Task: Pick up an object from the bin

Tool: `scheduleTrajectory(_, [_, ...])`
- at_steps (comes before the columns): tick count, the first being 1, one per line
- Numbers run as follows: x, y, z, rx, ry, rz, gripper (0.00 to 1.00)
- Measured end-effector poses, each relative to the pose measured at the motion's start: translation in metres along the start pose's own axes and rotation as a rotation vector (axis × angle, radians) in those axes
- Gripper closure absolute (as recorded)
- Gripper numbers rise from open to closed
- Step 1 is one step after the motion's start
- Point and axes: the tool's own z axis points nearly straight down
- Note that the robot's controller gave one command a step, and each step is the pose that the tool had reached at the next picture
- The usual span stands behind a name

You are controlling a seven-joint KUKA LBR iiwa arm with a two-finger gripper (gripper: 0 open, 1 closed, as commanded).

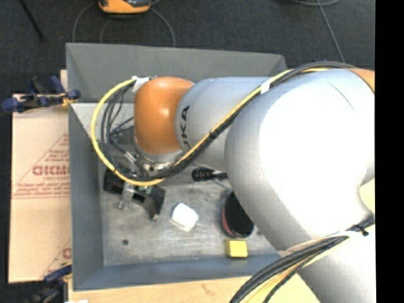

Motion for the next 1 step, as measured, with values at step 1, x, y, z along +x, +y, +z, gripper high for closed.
scheduleTrajectory(1, [0.0,0.0,0.0,0.0,0.0,0.0,1.0])
